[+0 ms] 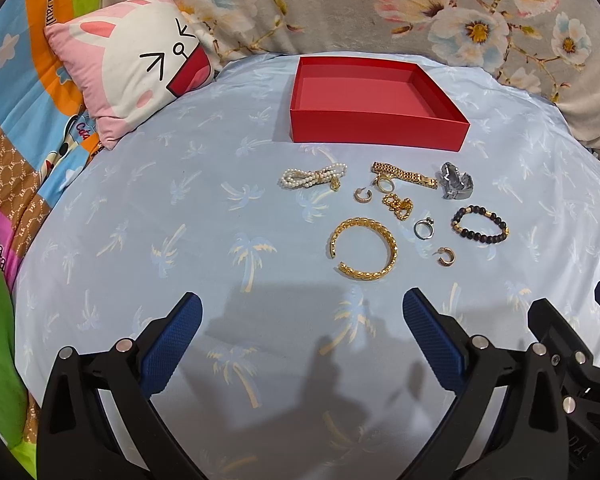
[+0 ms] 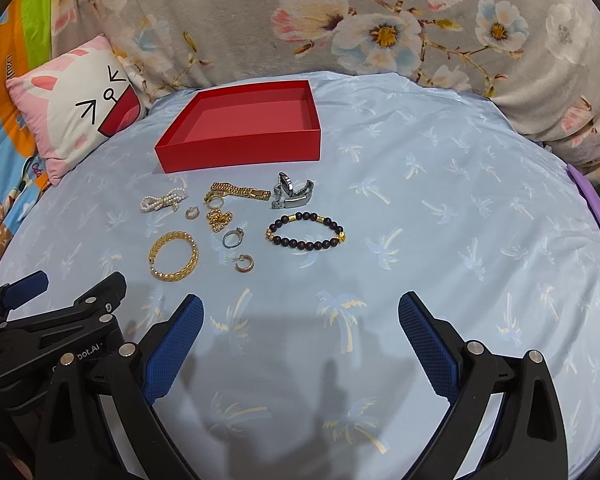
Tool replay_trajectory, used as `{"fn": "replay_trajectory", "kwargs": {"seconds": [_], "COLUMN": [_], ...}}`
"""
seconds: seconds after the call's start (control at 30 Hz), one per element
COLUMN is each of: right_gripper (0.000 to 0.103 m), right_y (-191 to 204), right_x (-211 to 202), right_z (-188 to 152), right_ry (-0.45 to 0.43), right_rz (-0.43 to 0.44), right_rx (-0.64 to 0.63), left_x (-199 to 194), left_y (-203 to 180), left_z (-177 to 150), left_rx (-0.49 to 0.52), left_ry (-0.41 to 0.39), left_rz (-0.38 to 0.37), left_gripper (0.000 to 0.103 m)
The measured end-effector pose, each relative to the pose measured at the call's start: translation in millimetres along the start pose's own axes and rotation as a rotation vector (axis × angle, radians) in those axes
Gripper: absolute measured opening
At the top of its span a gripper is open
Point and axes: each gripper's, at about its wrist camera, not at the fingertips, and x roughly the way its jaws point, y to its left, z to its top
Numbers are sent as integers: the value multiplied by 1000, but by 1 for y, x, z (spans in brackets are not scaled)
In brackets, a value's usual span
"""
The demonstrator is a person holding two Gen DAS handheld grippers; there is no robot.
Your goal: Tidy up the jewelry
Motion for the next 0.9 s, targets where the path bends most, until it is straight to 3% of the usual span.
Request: {"fn": "replay_trajectory", "kwargs": {"seconds": [0.9], "right_gripper": [97], "right_y": [2], "right_x": [3], "right_z": [-2], "right_ry": [4], "right_rz": [3], "right_rx": [3], "left_x": [3], "left_y": [0], "left_z": [-1], "left_rx": [4], "left_ry": [3], "left_rz": [4], "left_gripper": [98]}}
